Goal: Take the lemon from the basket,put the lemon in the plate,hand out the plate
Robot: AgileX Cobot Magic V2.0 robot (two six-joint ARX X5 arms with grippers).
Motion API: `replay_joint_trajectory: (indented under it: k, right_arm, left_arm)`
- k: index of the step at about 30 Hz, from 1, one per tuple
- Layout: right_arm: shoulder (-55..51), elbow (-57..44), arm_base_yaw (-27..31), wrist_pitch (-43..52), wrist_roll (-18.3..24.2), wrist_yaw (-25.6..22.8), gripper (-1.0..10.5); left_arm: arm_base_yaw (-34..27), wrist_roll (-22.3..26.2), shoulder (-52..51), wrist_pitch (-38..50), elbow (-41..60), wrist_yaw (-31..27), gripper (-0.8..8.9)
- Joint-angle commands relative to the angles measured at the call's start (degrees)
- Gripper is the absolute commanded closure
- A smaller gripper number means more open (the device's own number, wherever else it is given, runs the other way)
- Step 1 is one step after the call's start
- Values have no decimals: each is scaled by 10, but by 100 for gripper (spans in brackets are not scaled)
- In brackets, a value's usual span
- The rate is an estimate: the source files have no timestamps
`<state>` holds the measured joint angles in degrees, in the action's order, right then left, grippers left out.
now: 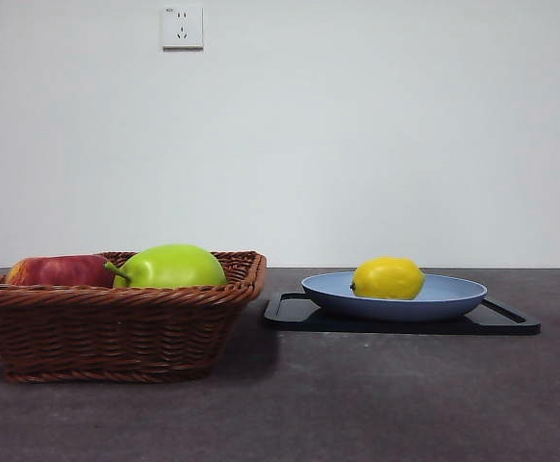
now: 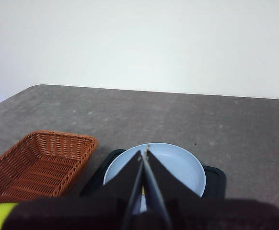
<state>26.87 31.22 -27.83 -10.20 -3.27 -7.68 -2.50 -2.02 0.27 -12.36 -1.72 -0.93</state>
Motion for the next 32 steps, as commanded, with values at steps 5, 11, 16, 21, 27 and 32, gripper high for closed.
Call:
replay_joint_trajectory:
  k: [5,11,16,21,27,32]
  right_arm:
    - [1,4,-3,10,-7,-2,942]
    - [1,4,-3,10,-7,-2,942]
    - [1,4,-3,10,-7,-2,942]
    - [-16,4,0,4,49,-18,942]
    - [-94,-39,57,-16,99,-12,942]
    - [-163,-128,151,0,76,74,942]
  left_arm:
    - [-2,-4,-2,3,3,-1,805]
    - [-2,-3,-2,3,3,-2,805]
    - [-2,-3,-2,3,3,-1,805]
    - [-2,-3,-2,3,3,-2,805]
    - [-2,-4,-2,3,3,-1,805]
    - [-2,-3,-2,3,3,-1,805]
